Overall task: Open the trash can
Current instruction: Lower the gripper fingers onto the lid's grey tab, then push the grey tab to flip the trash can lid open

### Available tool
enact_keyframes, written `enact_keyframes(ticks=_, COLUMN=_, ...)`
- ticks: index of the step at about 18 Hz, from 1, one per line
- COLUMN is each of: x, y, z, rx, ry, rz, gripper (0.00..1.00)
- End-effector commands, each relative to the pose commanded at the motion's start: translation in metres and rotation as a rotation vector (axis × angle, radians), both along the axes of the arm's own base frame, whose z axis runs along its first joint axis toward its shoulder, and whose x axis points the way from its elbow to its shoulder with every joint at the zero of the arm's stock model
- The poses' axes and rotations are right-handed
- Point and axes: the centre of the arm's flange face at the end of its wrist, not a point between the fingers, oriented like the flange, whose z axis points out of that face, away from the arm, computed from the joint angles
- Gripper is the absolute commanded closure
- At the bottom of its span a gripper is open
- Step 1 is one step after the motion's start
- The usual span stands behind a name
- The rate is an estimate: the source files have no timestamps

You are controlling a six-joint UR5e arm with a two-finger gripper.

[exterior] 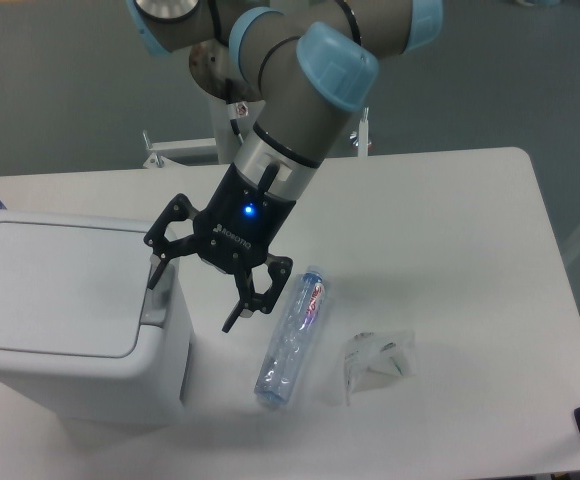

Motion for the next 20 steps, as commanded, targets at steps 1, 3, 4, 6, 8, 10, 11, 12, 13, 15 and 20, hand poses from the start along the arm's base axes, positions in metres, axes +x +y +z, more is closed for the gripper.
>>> enact_keyframes(ticks=1, x=0.0005, y=-0.0004, z=-0.0026, rx=0.005, ry=0.005, rz=0.001, gripper=0.00)
enact_keyframes(ticks=3, x=-0.0008, y=0.0008, z=-0.0033, rx=0.009, ry=0.008, rz=0.003, gripper=0.00)
enact_keyframes(ticks=4, x=-0.0018, y=0.0016, z=-0.0036, rx=0.009, ry=0.008, rz=0.003, gripper=0.00)
enact_keyframes(ticks=6, x=-0.0013, y=0.0012, z=-0.0010, rx=0.012, ry=0.011, rz=0.004, gripper=0.00)
enact_keyframes(ticks=8, x=-0.0025, y=0.0023, z=0.0002, rx=0.014, ry=0.013, rz=0.004, gripper=0.00)
enact_keyframes(ticks=10, x=-0.0024, y=0.0022, z=-0.0006, rx=0.013, ry=0.012, rz=0.004, gripper=0.00)
enact_keyframes(ticks=11, x=-0.0024, y=0.0022, z=-0.0006, rx=0.013, ry=0.012, rz=0.004, gripper=0.00)
enact_keyframes(ticks=12, x=-0.0027, y=0.0025, z=-0.0015, rx=0.012, ry=0.011, rz=0.004, gripper=0.00)
enact_keyframes(ticks=13, x=-0.0031, y=0.0027, z=-0.0023, rx=0.011, ry=0.011, rz=0.005, gripper=0.00)
enact_keyframes(ticks=15, x=-0.0033, y=0.0029, z=-0.0014, rx=0.013, ry=0.015, rz=0.004, gripper=0.00)
enact_keyframes(ticks=20, x=-0.0065, y=0.0046, z=0.0035, rx=0.021, ry=0.023, rz=0.005, gripper=0.00)
